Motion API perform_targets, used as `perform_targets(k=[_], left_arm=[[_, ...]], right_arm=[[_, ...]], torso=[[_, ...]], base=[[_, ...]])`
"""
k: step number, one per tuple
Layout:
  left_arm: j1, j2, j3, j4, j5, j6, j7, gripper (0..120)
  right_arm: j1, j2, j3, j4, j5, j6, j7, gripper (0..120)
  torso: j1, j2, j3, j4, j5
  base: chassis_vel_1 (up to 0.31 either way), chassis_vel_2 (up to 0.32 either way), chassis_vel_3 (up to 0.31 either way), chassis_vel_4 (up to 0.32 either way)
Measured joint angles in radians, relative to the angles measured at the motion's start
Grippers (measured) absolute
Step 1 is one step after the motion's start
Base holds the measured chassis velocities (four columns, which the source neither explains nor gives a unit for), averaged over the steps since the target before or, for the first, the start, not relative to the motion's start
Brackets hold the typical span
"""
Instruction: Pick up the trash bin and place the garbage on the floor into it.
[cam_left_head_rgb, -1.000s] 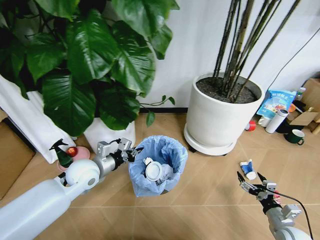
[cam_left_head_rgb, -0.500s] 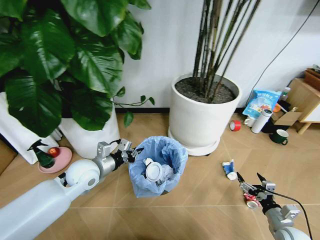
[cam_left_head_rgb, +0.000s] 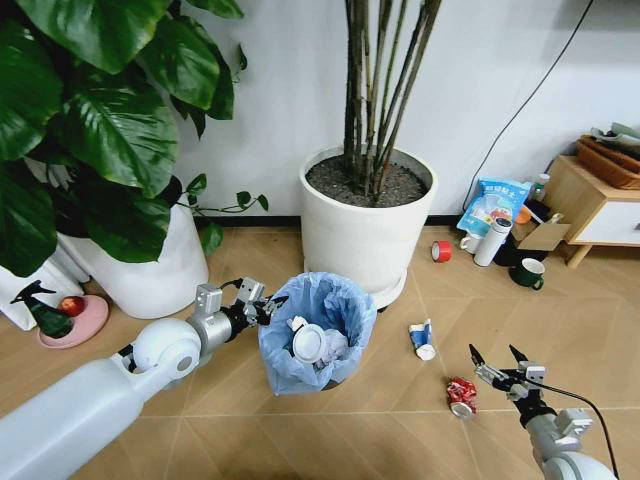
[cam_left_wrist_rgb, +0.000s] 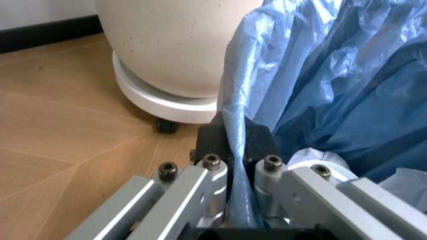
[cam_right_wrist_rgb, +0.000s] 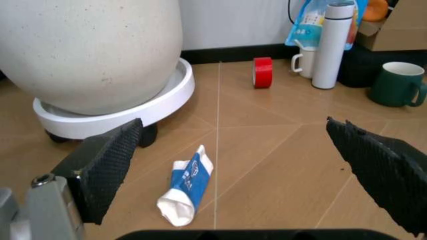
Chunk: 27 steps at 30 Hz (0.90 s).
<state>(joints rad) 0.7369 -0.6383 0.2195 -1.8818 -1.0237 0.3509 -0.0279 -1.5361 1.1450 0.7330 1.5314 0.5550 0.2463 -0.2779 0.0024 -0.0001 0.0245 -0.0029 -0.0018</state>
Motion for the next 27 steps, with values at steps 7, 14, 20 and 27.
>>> perform_targets(k=[7,14,20,27], left_arm=[[-0.005,-0.001,0.006,0.007,-0.001,0.000,0.000,0],[-0.005,-0.003,0.009,0.013,-0.001,-0.001,0.000,0],[-0.001,-0.008,0.002,0.023,0.002,-0.005,0.006,0],[-0.010,-0.010,0.012,0.027,0.002,-0.005,0.008,0]], right_arm=[[0.028,0.004,-0.039,-0.009,-0.006,-0.005,0.042,100],[0.004,-0.004,-0.058,0.006,-0.053,-0.094,0.138,100],[-0.037,0.006,-0.055,-0.004,-0.056,-0.118,0.180,100],[-0.031,0.037,-0.092,-0.040,-0.041,-0.158,0.225,100]], torso=[[0.000,0.000,0.000,0.0007,-0.0001],[0.000,0.000,0.000,0.0002,-0.0001],[0.000,0.000,0.000,-0.0001,-0.0002],[0.000,0.000,0.000,0.0003,-0.0002]], base=[[0.031,0.025,-0.018,-0.017],[0.007,0.005,-0.003,-0.003],[0.000,0.000,0.000,0.000],[0.000,0.000,0.000,0.000]])
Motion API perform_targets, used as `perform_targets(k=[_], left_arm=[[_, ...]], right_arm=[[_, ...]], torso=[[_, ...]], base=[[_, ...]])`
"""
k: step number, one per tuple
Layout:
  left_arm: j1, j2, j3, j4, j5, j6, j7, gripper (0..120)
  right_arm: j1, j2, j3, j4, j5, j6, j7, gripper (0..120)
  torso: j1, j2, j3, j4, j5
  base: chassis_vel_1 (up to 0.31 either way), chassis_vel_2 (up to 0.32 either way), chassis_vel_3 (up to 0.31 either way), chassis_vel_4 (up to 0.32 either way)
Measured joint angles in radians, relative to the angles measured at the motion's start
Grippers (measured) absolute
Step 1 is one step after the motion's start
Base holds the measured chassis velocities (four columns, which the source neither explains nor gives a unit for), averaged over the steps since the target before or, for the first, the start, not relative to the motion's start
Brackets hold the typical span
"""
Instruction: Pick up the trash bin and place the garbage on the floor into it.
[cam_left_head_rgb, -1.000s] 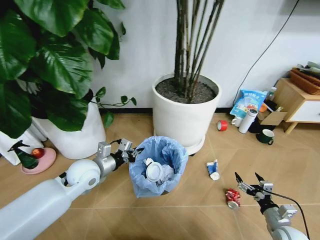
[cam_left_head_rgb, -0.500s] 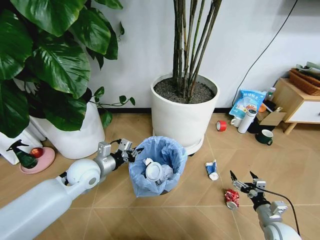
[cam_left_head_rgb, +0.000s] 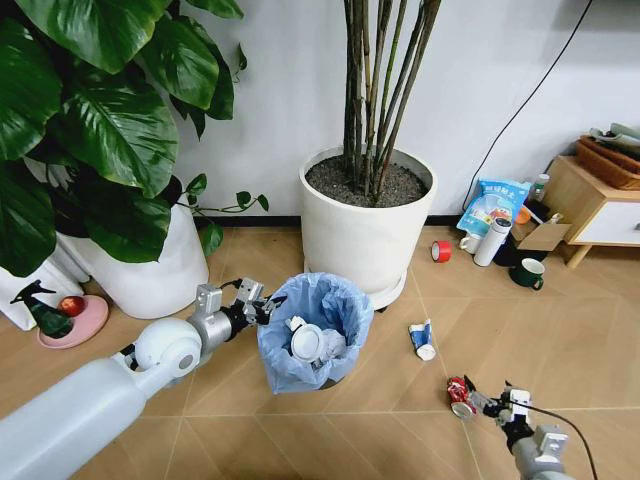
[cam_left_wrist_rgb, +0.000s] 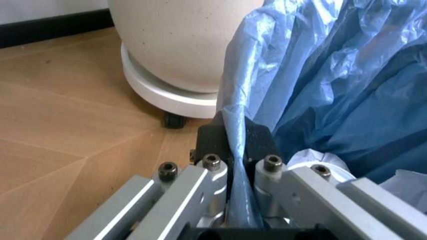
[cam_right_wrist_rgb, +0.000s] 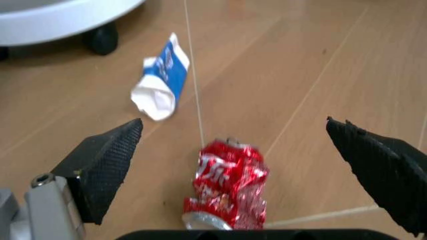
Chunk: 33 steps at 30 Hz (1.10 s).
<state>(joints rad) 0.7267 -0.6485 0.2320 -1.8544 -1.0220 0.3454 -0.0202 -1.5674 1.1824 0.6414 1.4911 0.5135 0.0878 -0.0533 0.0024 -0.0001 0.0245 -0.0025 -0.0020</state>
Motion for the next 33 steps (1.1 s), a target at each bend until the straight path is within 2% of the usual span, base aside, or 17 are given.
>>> perform_targets(k=[13,21,33], left_arm=[[0.004,0.012,-0.005,0.000,-0.005,0.000,0.000,0],[0.006,0.019,-0.018,0.000,-0.011,0.000,0.000,0],[-0.005,0.020,-0.019,0.002,-0.021,0.000,-0.001,0]], right_arm=[[0.082,0.010,-0.062,-0.081,0.036,-0.056,0.061,100],[0.126,-0.021,-0.087,-0.119,0.074,-0.103,0.113,100],[0.173,-0.026,-0.123,-0.162,0.124,-0.142,0.140,100]], torso=[[0.000,0.000,0.000,0.0000,0.0000],[0.000,0.000,0.000,0.0000,0.0000],[0.000,0.000,0.000,0.0000,0.0002]], base=[[0.000,0.000,0.000,0.000],[0.000,0.000,0.000,0.000],[0.000,0.000,0.000,0.000]])
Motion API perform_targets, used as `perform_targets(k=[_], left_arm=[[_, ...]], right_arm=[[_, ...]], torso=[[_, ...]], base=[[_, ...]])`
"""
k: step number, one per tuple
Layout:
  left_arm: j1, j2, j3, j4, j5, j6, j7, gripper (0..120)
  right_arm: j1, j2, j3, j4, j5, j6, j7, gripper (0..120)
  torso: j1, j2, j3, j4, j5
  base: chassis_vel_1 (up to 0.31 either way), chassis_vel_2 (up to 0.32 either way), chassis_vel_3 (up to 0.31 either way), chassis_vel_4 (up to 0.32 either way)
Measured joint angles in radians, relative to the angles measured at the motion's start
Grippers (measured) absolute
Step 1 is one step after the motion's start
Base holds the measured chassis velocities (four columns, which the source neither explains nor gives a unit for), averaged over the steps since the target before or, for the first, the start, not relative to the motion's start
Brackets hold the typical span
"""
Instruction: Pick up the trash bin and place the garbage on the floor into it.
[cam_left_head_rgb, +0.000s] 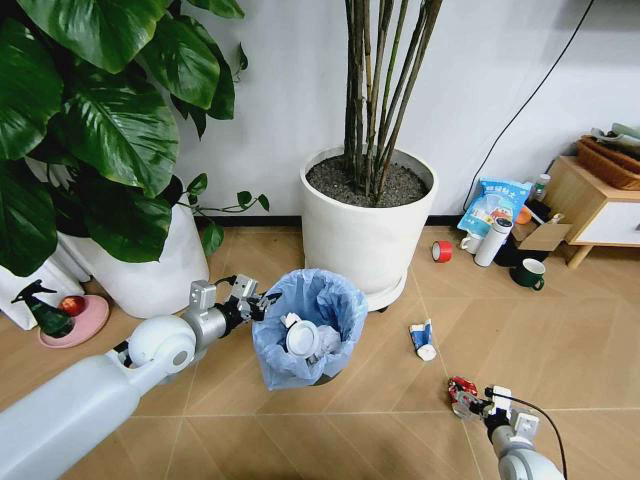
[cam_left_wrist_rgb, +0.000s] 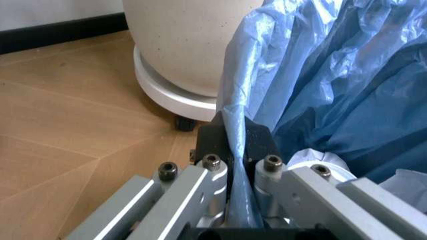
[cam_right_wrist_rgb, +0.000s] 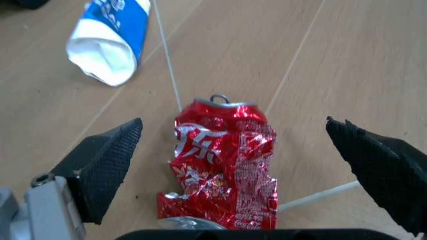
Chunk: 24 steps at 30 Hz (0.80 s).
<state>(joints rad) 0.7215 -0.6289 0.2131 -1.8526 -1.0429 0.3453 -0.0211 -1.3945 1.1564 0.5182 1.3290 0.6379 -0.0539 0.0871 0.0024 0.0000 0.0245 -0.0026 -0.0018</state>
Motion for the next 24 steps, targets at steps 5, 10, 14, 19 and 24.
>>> perform_targets(k=[5,10,14,19,24], left_arm=[[0.002,0.002,0.000,0.000,-0.001,0.000,-0.001,0],[0.005,0.003,-0.004,-0.002,-0.002,0.001,-0.003,0],[0.006,0.003,-0.005,-0.003,-0.003,0.001,-0.004,0],[0.008,0.002,-0.010,-0.004,-0.004,0.002,-0.006,0],[0.014,0.002,-0.016,-0.004,-0.004,0.002,-0.006,0]], right_arm=[[0.021,0.000,-0.015,-0.032,0.009,-0.014,0.009,100],[0.039,0.002,-0.024,-0.062,0.011,-0.017,0.009,100],[0.044,0.004,-0.029,-0.068,0.014,-0.022,0.010,91],[0.050,0.003,-0.034,-0.087,0.014,-0.032,0.012,71],[0.055,0.003,-0.039,-0.098,0.019,-0.036,0.012,51]], torso=[[0.000,0.000,0.000,0.0000,0.0000],[0.000,0.000,0.000,0.0000,0.0000],[0.000,0.000,0.000,0.0001,-0.0001],[0.000,0.000,0.000,0.0000,-0.0001],[0.000,0.000,0.000,0.0001,-0.0004]], base=[[0.000,0.000,0.000,0.000],[0.000,0.000,0.000,0.000],[0.000,0.000,0.000,0.000],[0.000,0.000,0.000,0.000],[0.000,0.000,0.000,0.000]])
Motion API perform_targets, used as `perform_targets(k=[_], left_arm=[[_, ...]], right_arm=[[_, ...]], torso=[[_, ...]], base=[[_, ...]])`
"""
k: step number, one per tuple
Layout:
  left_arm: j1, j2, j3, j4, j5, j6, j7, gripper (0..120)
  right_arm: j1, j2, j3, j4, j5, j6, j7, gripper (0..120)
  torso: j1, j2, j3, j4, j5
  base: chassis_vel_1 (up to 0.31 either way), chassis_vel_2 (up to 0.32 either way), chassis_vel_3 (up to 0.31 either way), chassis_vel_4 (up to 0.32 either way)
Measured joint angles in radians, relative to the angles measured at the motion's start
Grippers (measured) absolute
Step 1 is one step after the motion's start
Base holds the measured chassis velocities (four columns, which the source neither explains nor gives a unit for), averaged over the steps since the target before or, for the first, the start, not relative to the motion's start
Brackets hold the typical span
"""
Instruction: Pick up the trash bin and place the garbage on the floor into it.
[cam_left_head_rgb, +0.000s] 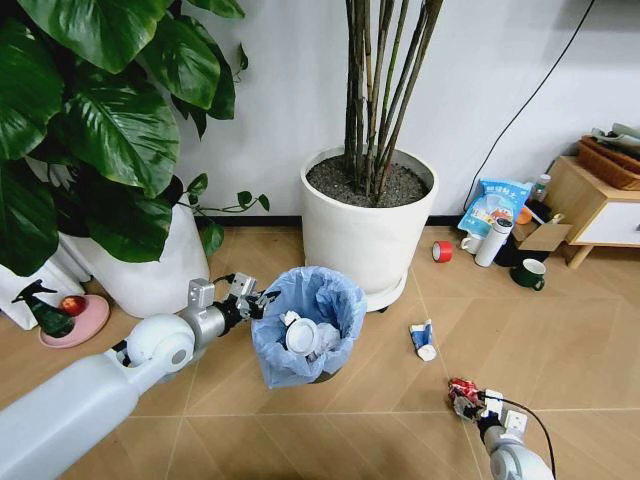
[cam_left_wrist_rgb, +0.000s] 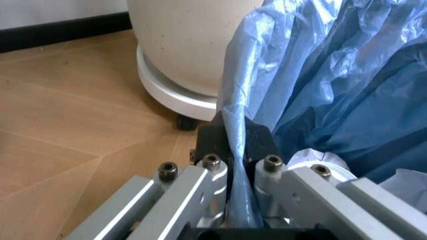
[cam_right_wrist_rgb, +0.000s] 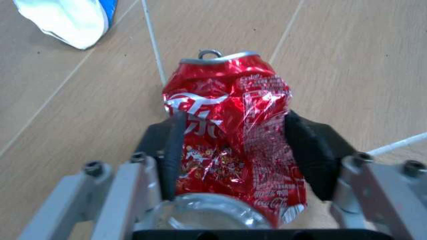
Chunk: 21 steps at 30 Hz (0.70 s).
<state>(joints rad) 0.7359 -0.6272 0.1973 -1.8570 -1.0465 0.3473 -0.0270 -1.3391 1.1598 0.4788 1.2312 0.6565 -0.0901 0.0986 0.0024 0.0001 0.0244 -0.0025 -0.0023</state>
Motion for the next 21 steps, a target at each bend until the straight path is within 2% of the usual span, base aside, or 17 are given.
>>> perform_targets(k=[1,4,6,9,11,13,15,17,21], left_arm=[[0.000,0.000,0.000,0.000,0.000,0.000,0.000,0],[0.000,0.000,-0.001,-0.001,0.000,0.000,0.000,0],[0.000,-0.001,-0.001,-0.001,0.000,0.000,0.000,0],[0.000,-0.001,-0.001,-0.001,0.000,0.001,0.000,0],[0.000,-0.001,-0.001,-0.001,0.000,0.001,-0.001,0],[-0.001,-0.002,0.000,0.000,0.000,0.001,0.000,0],[-0.002,-0.002,0.000,0.000,0.000,0.001,0.000,0],[-0.004,-0.002,0.002,0.000,0.000,0.001,0.000,0],[-0.006,-0.003,0.003,0.002,0.000,0.001,0.001,0]], right_arm=[[0.000,0.000,0.000,0.000,0.000,0.000,0.000,51],[0.004,0.000,-0.003,-0.002,0.003,-0.001,0.000,38],[0.005,0.000,-0.003,-0.003,0.005,-0.002,0.000,36],[0.004,-0.002,-0.003,-0.003,0.009,-0.003,-0.001,23],[0.002,-0.003,-0.003,-0.003,0.010,-0.005,-0.001,22],[-0.002,-0.005,-0.003,-0.001,0.014,-0.010,-0.002,10],[-0.004,-0.005,-0.003,0.000,0.016,-0.011,-0.003,10],[-0.010,-0.014,-0.002,0.014,0.023,-0.013,-0.005,1],[-0.021,-0.029,0.002,0.042,0.034,-0.017,-0.006,0]], torso=[[0.000,0.000,0.000,0.0000,0.0000],[0.000,0.000,0.000,-0.0002,-0.0005],[0.000,0.000,0.000,-0.0001,-0.0004],[0.000,0.000,0.000,-0.0002,-0.0002],[0.000,0.000,0.000,-0.0002,-0.0001],[0.000,0.000,0.000,-0.0003,0.0007],[0.000,0.000,0.000,-0.0002,0.0014],[0.000,0.000,0.000,0.0002,0.0012],[0.000,0.000,0.000,0.0002,0.0008]], base=[[0.000,0.000,0.000,0.000],[0.000,0.000,0.000,0.000],[0.000,0.000,0.000,0.000],[0.000,0.000,0.000,0.000],[0.000,0.000,0.000,0.000],[0.000,0.000,0.000,0.000],[0.000,0.000,0.000,0.000],[0.000,0.000,0.000,0.000],[0.000,0.000,0.000,0.000]])
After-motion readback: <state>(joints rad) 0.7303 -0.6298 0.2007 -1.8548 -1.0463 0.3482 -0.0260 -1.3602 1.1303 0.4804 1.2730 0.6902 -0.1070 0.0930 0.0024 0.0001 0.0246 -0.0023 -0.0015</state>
